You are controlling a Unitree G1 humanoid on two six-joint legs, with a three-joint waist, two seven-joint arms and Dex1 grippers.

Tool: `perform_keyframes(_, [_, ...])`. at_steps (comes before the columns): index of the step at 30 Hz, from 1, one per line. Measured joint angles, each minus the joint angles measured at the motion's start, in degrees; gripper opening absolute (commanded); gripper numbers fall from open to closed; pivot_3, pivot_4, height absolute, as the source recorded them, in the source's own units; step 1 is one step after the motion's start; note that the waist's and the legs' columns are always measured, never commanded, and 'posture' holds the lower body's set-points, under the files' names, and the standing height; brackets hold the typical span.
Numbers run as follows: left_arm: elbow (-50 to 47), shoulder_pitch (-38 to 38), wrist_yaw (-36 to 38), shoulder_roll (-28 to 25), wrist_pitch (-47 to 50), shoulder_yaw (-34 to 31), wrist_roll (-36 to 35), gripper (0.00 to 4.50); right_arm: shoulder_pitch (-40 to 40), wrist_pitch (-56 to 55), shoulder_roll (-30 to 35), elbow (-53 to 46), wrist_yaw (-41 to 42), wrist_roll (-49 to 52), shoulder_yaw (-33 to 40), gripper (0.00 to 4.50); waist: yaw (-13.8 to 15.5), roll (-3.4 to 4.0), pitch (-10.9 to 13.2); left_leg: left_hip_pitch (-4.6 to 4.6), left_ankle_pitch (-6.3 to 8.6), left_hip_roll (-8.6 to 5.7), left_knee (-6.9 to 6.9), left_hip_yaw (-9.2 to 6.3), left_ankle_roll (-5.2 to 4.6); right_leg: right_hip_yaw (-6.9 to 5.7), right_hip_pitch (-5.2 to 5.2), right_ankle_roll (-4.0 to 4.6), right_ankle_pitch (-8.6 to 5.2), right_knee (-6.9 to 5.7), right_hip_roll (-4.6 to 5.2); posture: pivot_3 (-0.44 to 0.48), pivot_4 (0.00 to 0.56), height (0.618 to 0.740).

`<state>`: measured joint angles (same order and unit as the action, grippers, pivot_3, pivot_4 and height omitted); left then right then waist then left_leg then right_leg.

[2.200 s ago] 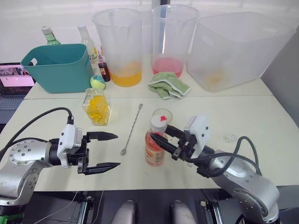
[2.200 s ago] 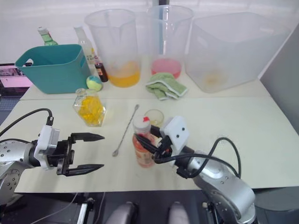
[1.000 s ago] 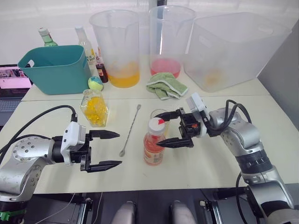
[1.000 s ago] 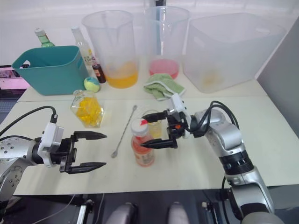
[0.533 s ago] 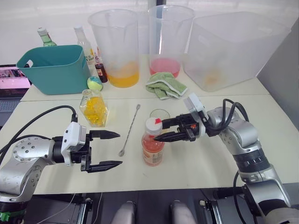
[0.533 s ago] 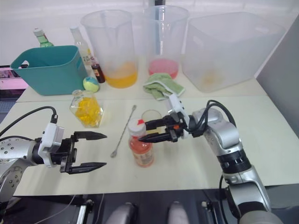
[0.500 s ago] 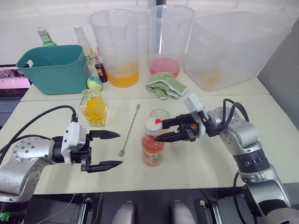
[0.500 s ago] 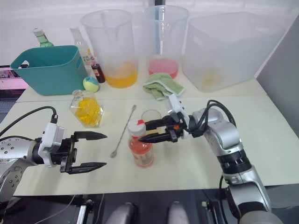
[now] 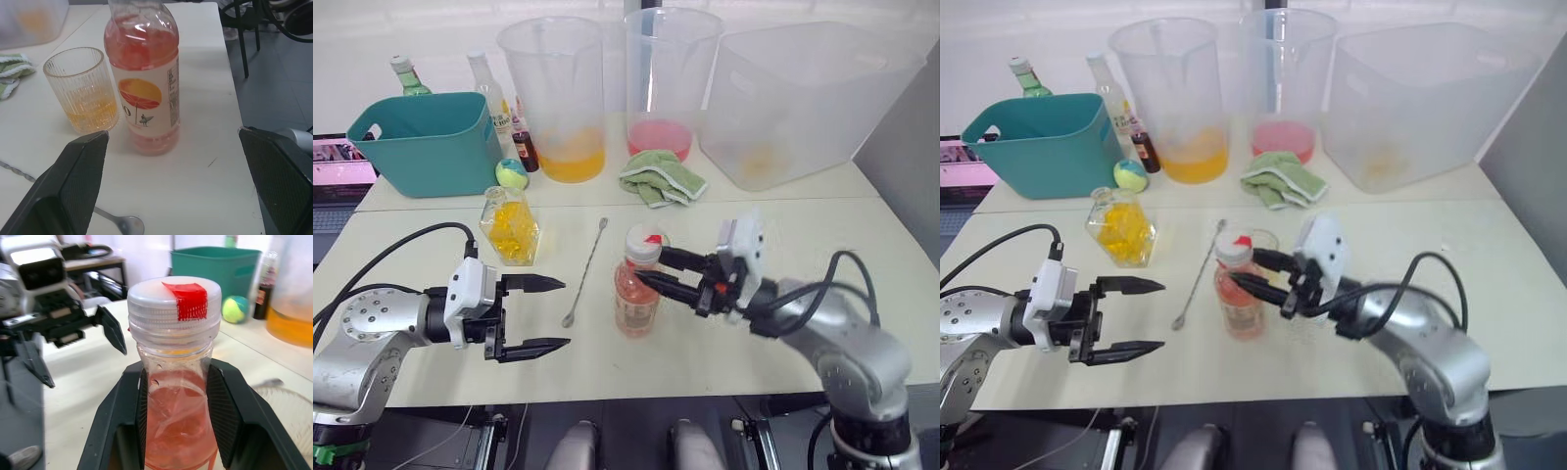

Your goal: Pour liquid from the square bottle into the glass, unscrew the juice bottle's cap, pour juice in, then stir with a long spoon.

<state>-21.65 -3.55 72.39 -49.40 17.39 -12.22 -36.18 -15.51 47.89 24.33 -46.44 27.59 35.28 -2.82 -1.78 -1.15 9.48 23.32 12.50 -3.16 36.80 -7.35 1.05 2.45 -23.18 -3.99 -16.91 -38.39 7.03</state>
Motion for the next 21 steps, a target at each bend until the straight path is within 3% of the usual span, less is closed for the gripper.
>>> perform_keyframes(4, [0.1, -0.2, 0.3, 0.0, 0.0, 0.0, 0.0, 4.50, 3.5, -1.3, -2.7, -3.0, -6.4, -3.4, -3.7, 1.21, -0.2, 0.00, 0.0, -0.10, 0.00, 0.00, 0.00, 0.02, 0.00, -0.02, 0.08, 0.00, 0.00, -0.05, -0.01, 0.000, 0.150, 0.738])
perform_keyframes(9, [0.7, -1.2, 0.6, 0.0, 0.1, 0.0, 0.0, 4.50, 9.6, -8.8, -2.8, -3.7, -7.1, -7.8, -7.0, 1.21, -0.2, -0.06, -0.1, -0.36, 0.00, 0.01, 0.00, 0.04, 0.00, -0.03, 0.32, -0.01, 0.00, -0.03, -0.02, 0.000, 0.150, 0.738])
perform_keyframes(11, [1.3, -1.2, 0.8, 0.0, 0.1, 0.0, 0.0, 4.50, 10.2, -9.5, -3.2, -3.5, -6.7, -7.4, -6.9, 2.25, -0.4, -0.06, -0.1, -0.57, 0.01, 0.05, -0.05, 0.02, -0.01, -0.04, 0.61, -0.01, -0.01, 0.09, -0.06, 0.000, 0.150, 0.738])
perform_keyframes(17, [1.4, -1.4, 1.0, 0.0, 0.1, 0.0, 0.0, 4.50, 8.1, -8.7, -0.3, 1.3, -2.3, -2.9, -2.9, 4.34, -0.2, -0.06, 0.0, -0.67, 0.01, 0.09, -0.07, -0.02, -0.01, -0.08, 0.83, -0.01, -0.01, 0.32, -0.11, 0.000, 0.150, 0.738])
perform_keyframes(21, [1.4, -1.8, 0.9, 0.0, 0.1, 0.0, 0.0, 4.50, 4.7, -8.7, 3.3, 3.8, 3.0, 1.4, 0.7, 4.47, -0.3, -0.06, 0.0, -0.67, 0.01, 0.10, -0.07, -0.01, -0.02, -0.08, 0.84, -0.01, -0.01, 0.32, -0.12, 0.000, 0.150, 0.738])
